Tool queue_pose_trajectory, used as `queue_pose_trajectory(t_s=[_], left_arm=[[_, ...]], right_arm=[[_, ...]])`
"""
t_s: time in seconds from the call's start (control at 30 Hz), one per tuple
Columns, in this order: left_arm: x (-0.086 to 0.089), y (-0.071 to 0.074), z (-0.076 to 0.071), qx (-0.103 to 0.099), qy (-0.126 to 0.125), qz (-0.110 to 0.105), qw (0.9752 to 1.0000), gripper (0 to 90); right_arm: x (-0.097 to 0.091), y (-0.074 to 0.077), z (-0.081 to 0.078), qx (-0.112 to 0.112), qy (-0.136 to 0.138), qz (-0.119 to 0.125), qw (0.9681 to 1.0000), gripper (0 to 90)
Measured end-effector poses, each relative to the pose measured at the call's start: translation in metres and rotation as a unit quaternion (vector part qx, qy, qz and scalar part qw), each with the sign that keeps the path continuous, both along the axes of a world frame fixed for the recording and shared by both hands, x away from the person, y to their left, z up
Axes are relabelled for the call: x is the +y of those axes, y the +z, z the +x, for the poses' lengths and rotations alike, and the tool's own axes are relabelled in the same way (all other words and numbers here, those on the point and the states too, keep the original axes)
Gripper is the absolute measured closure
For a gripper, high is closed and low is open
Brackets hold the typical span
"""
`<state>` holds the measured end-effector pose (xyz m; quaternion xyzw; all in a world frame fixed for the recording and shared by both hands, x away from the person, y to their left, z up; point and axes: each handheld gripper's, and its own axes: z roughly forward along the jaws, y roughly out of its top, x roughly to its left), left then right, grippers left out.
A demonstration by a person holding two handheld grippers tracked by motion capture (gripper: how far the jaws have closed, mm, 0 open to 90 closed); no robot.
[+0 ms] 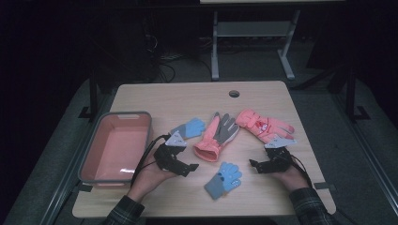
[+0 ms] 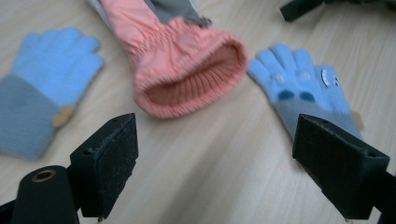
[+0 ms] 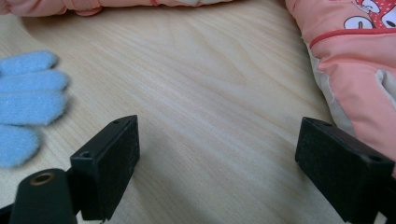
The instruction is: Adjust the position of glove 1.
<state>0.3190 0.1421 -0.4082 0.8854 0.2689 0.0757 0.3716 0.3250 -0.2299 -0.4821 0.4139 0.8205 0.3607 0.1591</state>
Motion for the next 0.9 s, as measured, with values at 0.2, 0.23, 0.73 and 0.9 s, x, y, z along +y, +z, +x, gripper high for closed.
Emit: queue_pose_trajectory(t_s=[0.2,0.23,0.73,0.9], left_arm=[[-0.003,0.008,0.013,-0.005,0.014,-0.005,0.9999,17.4],[-0.003,0.009,0.016,-0.006,0.015,-0.006,0.9998,20.4],[-0.004,0.016,0.081,-0.044,0.079,0.025,0.9956,77.5],[-0.006,-0.001,0.099,-0.034,0.111,0.059,0.9915,89.5]], right_arm=[[0.0,0.0,0.0,0.0,0.0,0.0,1.0,13.3],[0.0,0.0,0.0,0.0,0.0,0.0,1.0,13.3],[0.0,0.0,0.0,0.002,0.001,0.0,1.0,13.3],[0.0,0.0,0.0,0.001,0.001,0.0,1.0,13.3]])
